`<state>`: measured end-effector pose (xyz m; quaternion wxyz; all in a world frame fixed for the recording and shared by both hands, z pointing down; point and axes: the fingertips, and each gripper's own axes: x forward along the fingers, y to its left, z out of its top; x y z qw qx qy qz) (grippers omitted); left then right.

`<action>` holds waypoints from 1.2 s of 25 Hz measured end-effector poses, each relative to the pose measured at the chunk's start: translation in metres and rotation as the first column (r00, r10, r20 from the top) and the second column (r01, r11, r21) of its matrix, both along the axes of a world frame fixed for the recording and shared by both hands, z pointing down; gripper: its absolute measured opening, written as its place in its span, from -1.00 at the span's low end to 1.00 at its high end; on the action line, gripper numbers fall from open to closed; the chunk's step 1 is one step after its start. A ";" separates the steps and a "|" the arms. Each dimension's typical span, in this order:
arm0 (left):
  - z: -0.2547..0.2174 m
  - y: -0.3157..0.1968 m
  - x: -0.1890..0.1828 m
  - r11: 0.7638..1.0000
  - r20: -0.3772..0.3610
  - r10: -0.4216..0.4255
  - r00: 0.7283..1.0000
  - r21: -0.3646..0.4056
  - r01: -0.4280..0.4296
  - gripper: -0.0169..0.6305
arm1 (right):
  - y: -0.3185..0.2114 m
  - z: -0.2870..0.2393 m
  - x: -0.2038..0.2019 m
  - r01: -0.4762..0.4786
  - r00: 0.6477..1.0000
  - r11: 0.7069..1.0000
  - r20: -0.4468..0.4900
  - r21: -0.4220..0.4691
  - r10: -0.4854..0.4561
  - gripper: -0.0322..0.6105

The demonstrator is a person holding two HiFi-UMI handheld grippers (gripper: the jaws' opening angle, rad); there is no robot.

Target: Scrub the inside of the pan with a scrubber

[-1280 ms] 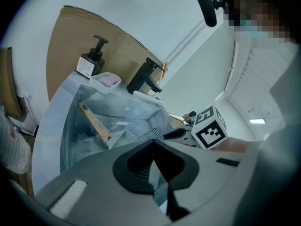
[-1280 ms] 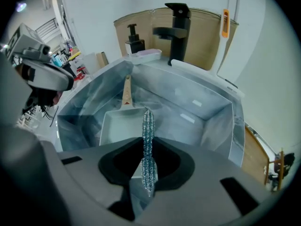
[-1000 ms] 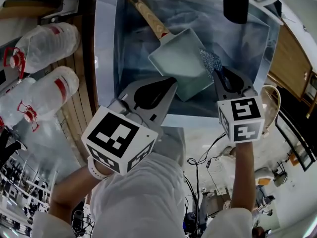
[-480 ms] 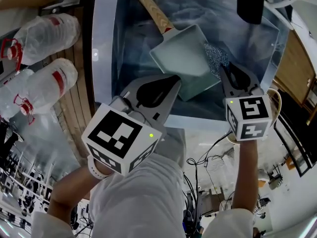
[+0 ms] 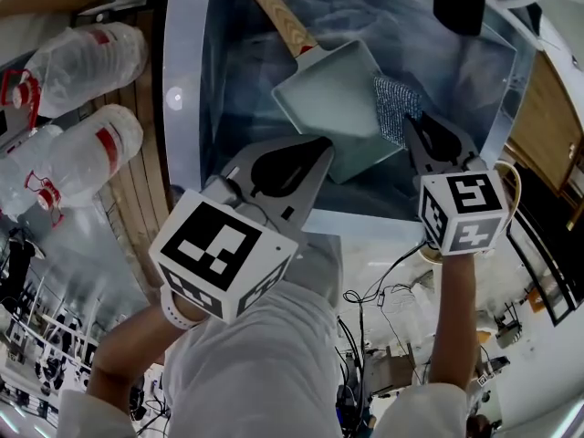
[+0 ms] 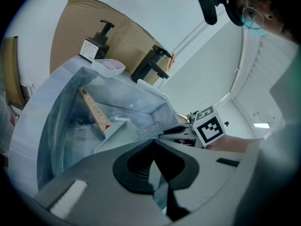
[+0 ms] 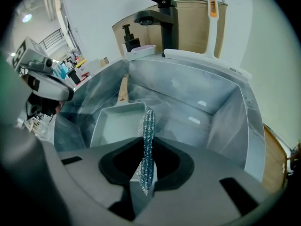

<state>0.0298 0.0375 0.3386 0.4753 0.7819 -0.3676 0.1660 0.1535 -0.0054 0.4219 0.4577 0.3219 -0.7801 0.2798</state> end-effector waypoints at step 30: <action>0.001 0.002 -0.008 1.000 -0.010 -0.002 1.000 -0.013 0.002 -0.93 | 0.068 0.003 -0.064 -0.004 0.994 0.988 0.106 -0.153 0.020 -0.72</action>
